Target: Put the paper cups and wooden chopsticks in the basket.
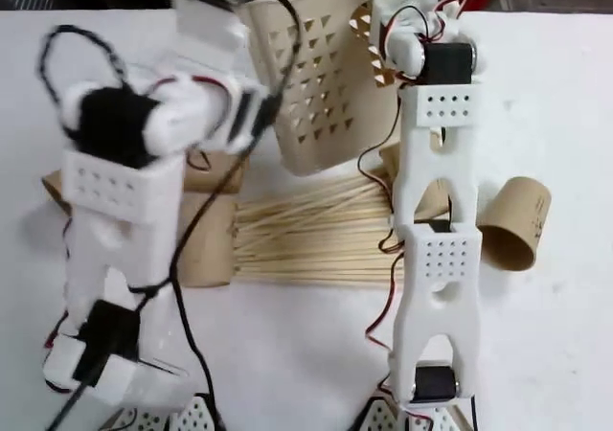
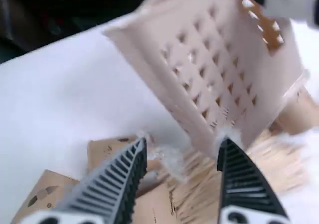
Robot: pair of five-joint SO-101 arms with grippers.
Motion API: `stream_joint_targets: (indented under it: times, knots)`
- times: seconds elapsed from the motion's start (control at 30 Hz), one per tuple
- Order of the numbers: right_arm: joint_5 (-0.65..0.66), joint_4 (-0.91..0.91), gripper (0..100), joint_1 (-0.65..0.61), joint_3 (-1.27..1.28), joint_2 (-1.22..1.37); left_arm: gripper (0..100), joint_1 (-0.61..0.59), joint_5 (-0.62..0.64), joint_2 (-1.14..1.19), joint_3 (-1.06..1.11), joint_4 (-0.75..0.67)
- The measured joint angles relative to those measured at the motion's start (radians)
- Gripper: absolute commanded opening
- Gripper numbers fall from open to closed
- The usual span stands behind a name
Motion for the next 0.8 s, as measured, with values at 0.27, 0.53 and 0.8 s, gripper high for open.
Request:
stream_joint_targets:
  times: [0.27,0.53,0.8]
  knots:
    - [0.000,0.057,1.5,0.003,0.000,0.000,24,0.006,-0.061,-0.005,0.457,-0.285]
    - [0.002,0.155,1.6,-0.015,0.000,0.000,24,-0.032,-0.094,-0.005,0.779,-0.629]
    - [0.023,0.212,1.7,-0.041,0.000,0.000,24,-0.103,-0.130,-0.006,0.956,-0.882]
